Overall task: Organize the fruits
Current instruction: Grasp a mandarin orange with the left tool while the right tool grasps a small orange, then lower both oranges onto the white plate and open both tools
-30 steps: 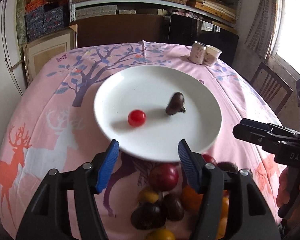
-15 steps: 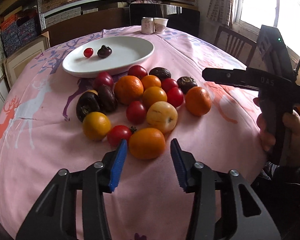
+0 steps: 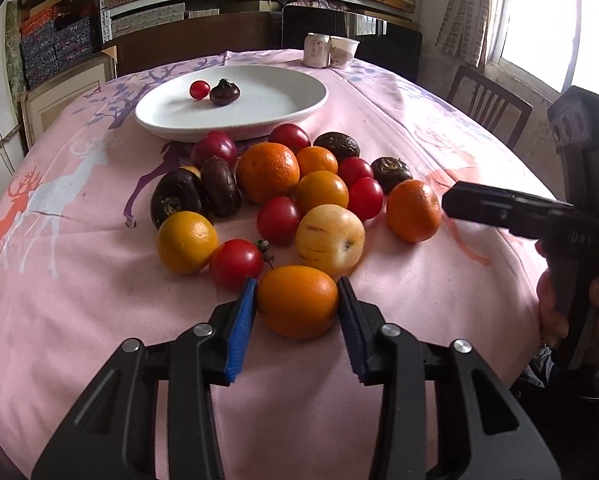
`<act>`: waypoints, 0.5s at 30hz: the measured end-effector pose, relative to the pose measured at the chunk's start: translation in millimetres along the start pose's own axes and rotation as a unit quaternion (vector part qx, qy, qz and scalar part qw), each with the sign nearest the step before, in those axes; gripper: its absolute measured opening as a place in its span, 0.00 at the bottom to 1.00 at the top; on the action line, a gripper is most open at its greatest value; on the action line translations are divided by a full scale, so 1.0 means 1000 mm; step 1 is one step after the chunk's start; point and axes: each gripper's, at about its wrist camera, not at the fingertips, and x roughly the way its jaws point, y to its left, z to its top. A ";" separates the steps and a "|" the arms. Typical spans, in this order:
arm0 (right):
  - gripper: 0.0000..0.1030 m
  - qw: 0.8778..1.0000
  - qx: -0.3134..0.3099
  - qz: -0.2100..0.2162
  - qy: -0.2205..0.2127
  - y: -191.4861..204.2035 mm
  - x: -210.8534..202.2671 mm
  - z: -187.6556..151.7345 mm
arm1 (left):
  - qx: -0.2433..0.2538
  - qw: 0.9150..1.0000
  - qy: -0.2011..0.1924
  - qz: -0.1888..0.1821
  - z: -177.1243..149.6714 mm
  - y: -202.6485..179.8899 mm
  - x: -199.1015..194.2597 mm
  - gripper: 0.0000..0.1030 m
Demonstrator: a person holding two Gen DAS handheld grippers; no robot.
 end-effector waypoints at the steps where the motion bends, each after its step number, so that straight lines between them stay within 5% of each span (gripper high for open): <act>1: 0.85 1.000 -0.006 -0.002 0.007 0.003 0.001 -0.002 | -0.001 1.000 -0.006 -0.004 0.000 0.001 -0.006 0.38; 7: 0.85 0.998 -0.049 -0.025 0.036 0.029 0.017 0.009 | -0.013 0.999 -0.037 -0.003 0.004 0.009 -0.034 0.38; 8: 0.81 0.997 -0.046 -0.024 0.052 0.030 0.024 0.011 | -0.017 0.999 -0.037 -0.003 0.004 0.011 -0.034 0.38; 10: 0.57 0.996 -0.035 -0.016 0.086 0.030 0.041 0.012 | -0.025 0.999 -0.033 -0.001 0.003 0.015 -0.032 0.38; 11: 0.42 0.997 -0.039 -0.025 0.069 0.032 0.039 0.012 | -0.027 0.999 -0.031 0.000 0.003 0.016 -0.031 0.38; 15: 0.42 0.999 -0.040 0.004 0.031 0.033 0.021 0.012 | -0.031 0.999 -0.034 0.006 0.001 0.021 -0.032 0.38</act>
